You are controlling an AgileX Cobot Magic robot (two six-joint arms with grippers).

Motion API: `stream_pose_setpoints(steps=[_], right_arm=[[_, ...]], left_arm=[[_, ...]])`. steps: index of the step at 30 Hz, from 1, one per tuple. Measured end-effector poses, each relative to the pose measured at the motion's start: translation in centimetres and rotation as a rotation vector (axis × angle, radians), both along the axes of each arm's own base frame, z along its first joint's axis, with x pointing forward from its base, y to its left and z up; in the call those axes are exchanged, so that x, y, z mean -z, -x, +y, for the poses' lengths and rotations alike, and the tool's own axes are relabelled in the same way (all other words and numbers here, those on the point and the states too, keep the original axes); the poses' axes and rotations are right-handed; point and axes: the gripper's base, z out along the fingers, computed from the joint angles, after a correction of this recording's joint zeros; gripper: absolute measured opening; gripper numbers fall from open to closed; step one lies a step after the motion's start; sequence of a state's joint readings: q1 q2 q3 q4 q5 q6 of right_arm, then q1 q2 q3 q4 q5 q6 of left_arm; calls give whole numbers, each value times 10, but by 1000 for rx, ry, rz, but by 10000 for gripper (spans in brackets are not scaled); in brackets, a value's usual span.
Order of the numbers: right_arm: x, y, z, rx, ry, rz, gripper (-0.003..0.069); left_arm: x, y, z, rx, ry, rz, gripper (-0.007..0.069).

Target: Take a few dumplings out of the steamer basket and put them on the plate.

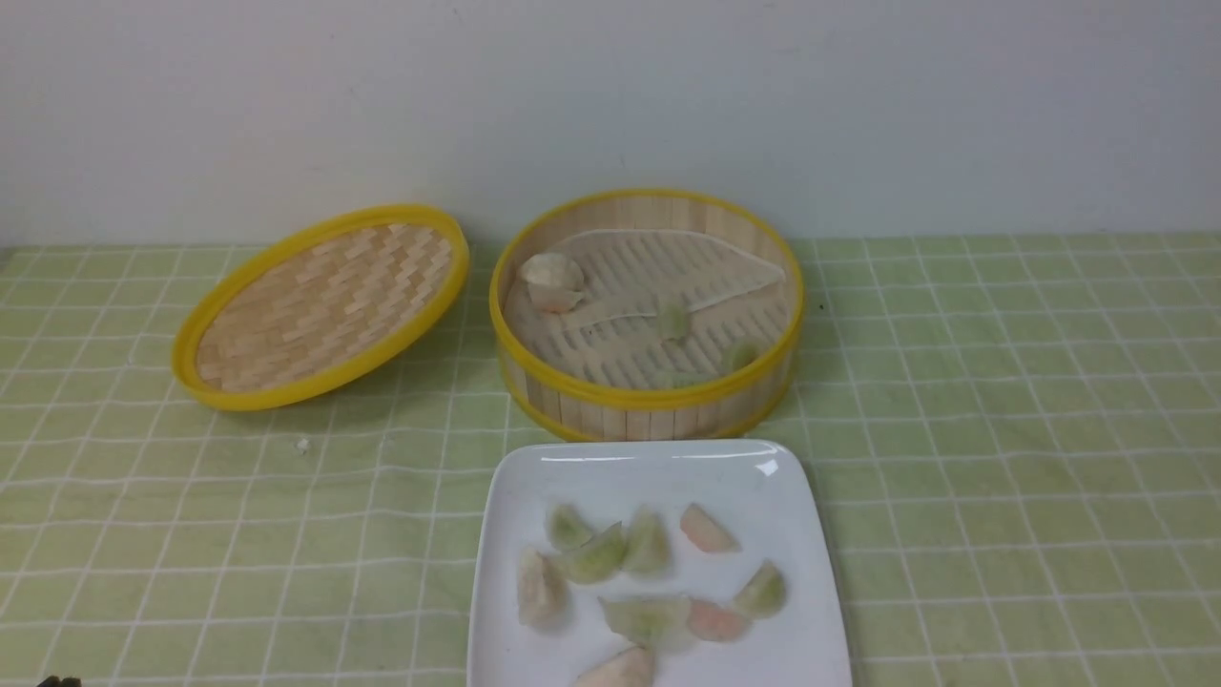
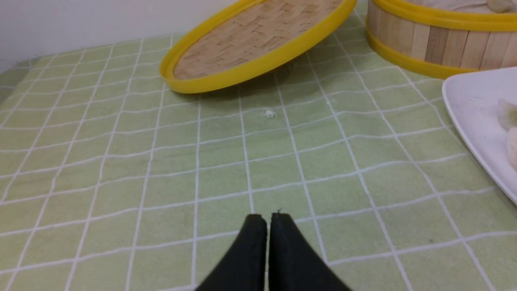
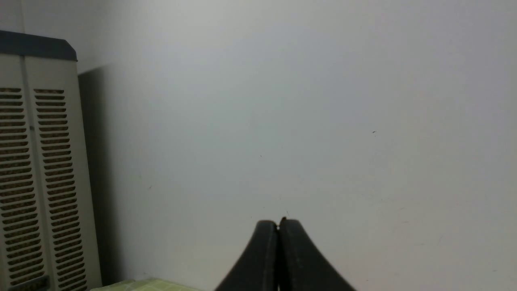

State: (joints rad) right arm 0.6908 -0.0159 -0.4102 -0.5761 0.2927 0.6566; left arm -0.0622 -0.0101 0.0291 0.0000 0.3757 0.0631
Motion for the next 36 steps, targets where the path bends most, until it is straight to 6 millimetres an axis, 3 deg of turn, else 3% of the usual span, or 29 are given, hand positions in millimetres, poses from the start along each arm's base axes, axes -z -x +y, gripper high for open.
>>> stream_pose_setpoints(steps=[23, 36], right_arm=[[0, 0, 0, 4, 11, -7, -15], [8, 2, 11, -97, 45, -7, -15]], left_arm=[[0, 0, 0, 0, 0, 3, -6], [0, 0, 0, 0, 0, 3, -6]])
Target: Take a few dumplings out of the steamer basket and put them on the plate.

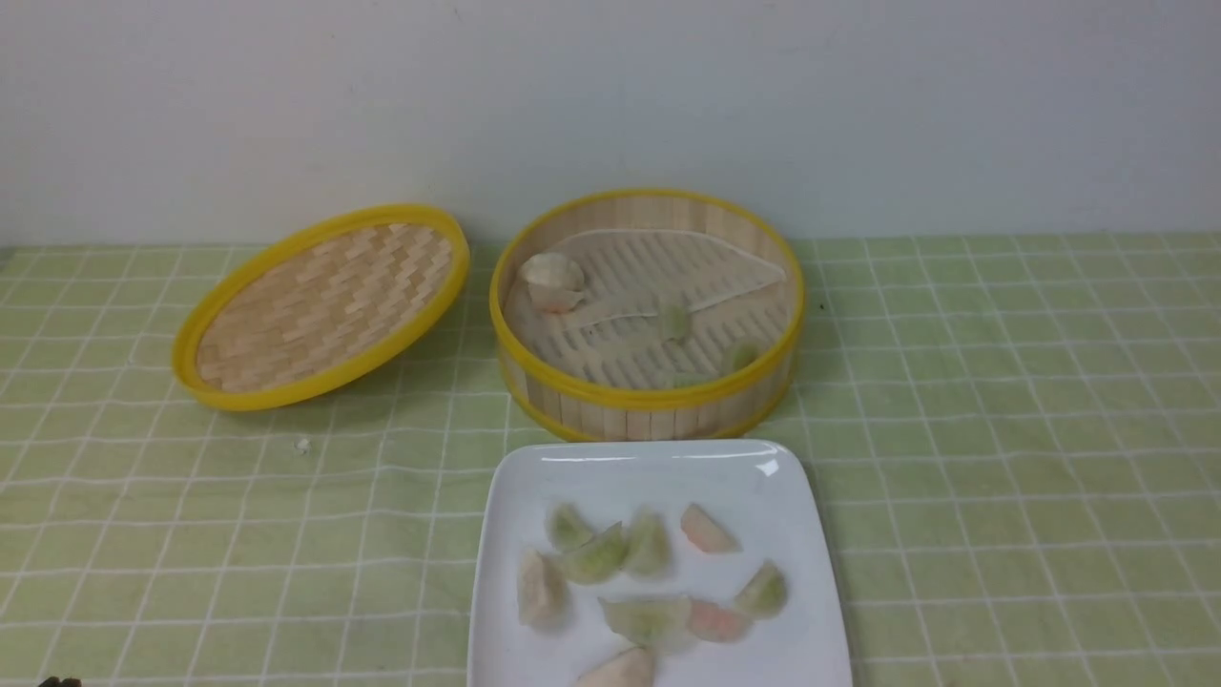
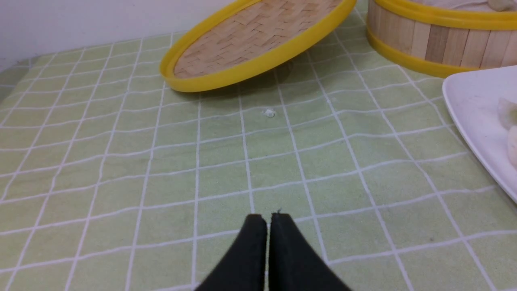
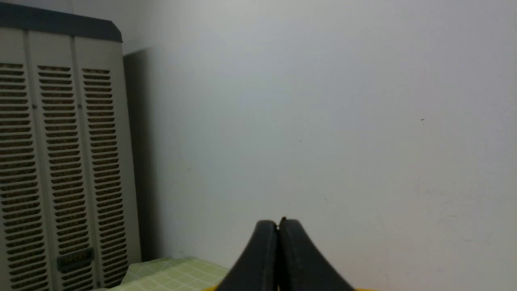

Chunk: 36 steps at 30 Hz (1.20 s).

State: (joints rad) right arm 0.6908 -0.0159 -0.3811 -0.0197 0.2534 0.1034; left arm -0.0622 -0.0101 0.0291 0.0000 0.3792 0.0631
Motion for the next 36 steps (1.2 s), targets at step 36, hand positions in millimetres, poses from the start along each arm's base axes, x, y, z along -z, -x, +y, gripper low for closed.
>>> stream_pose_setpoints(steps=[36], right_arm=[[142, -42, -6, 609, 228, 491, -15]], left_arm=[[0, 0, 0, 0, 0, 0, -6]])
